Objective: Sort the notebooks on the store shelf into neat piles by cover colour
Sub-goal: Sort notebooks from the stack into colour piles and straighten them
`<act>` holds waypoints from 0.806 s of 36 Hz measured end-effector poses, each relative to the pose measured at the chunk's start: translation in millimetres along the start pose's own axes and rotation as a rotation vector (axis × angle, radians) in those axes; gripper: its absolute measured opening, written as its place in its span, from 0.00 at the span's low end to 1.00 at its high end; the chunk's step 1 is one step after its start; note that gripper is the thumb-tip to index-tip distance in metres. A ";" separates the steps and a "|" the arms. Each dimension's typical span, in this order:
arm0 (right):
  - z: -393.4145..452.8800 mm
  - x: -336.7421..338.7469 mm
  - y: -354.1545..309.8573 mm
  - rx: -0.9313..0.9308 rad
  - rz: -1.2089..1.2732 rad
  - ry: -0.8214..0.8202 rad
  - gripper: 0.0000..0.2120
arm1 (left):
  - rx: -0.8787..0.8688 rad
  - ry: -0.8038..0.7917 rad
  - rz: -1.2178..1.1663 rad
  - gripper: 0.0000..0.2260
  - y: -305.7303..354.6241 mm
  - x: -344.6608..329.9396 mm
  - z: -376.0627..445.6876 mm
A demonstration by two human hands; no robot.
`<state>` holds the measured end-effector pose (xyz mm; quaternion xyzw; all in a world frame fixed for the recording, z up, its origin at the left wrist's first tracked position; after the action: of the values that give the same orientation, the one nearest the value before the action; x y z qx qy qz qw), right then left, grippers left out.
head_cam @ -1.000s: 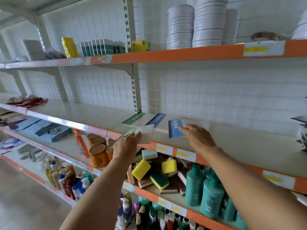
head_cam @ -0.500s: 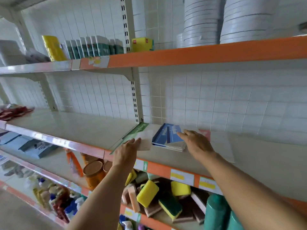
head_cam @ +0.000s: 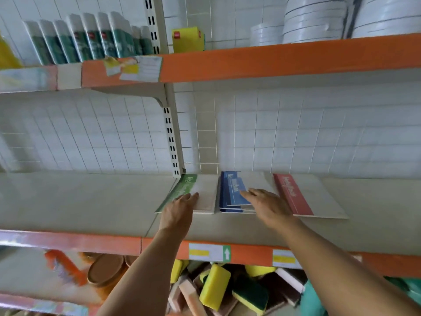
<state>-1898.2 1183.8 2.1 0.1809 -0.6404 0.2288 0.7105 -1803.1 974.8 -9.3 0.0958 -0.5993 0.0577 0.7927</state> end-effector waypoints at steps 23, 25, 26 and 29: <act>37.5 -20.8 -4.0 0.031 -0.055 -0.180 0.27 | -0.203 -0.260 -0.005 0.32 -21.2 -27.2 32.1; 38.2 -21.7 -3.5 0.029 -0.060 -0.169 0.26 | -0.219 -0.263 0.007 0.35 -19.7 -26.6 33.9; 38.9 -22.1 -3.5 0.027 -0.064 -0.162 0.26 | -0.229 -0.257 0.013 0.36 -18.5 -26.4 34.6; 39.1 -23.0 -4.7 0.019 -0.068 -0.151 0.25 | -0.254 -0.211 -0.005 0.30 -15.4 -27.5 36.5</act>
<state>-1929.7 1156.2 -16.1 0.2259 -0.6834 0.1961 0.6660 -1841.8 952.4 -27.4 0.0019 -0.6816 -0.0307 0.7311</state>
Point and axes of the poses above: each hand's wrist, its own z-axis towards the middle knuckle, its own x-axis out of the back of the hand, y = z × x, the point moved 2 cm from there along z, towards the middle knuckle, and after that the axes turned 7 degrees about -x, right-handed, at the moved point
